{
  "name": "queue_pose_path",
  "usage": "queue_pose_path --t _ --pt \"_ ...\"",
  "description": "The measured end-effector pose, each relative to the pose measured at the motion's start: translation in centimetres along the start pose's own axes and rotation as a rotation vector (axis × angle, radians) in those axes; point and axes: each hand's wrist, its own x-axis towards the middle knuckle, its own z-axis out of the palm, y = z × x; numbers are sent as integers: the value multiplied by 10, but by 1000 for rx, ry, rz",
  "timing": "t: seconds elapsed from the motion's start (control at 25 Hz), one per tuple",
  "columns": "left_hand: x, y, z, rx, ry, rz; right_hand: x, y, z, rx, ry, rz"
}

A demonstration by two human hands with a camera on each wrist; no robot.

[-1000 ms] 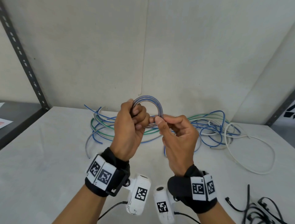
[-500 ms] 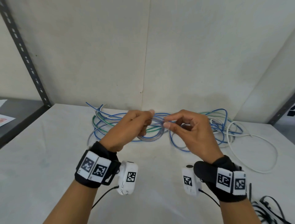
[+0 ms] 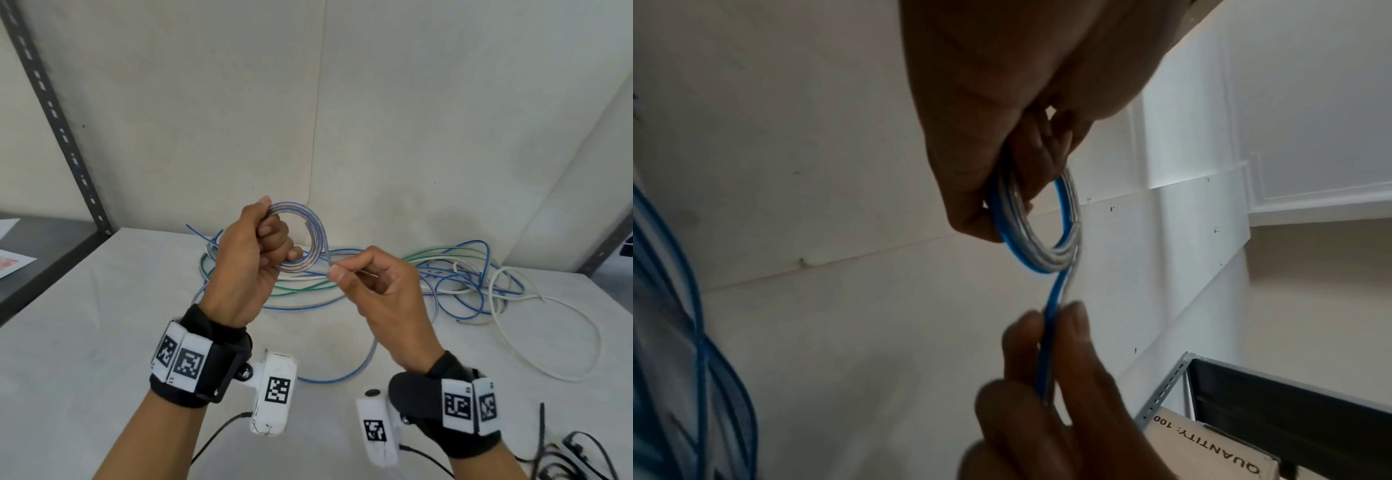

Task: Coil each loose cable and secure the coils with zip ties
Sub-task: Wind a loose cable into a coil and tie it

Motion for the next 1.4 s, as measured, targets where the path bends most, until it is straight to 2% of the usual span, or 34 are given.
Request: queue_pose_path --t 0.12,0.24,0.4,0.64,0.72,0.8,0.96,1.04,1.12,1.2,1.4 --pt "-1 -3 5 -59 13 4 -3 1 8 66 15 22" --pt "-4 -9 12 -93 12 10 -4 0 12 140 122 -2" --pt "-7 -18 19 -97 17 25 -8 1 19 144 246 -59" --pt "-11 -29 25 -145 -18 -25 -9 -5 18 169 324 -100" --pt "-9 -27 22 -107 -73 -70 -6 -7 11 135 309 -95" --pt "-7 -17 14 55 -138 -135 -2 -10 -1 78 265 -66" --pt "-6 -7 1 556 -234 -263 1 -14 -25 -174 24 -27" --pt "-10 -12 0 841 -301 -261 -1 -15 -30 -318 -102 -16" --pt "-13 -19 3 1000 -326 -238 -2 -15 -33 -390 -170 -11" --pt "-12 -23 4 1012 -272 -199 -1 -16 -35 -382 -154 -15" --pt "-9 -19 5 740 -182 -158 5 -15 -34 -228 -67 -54"
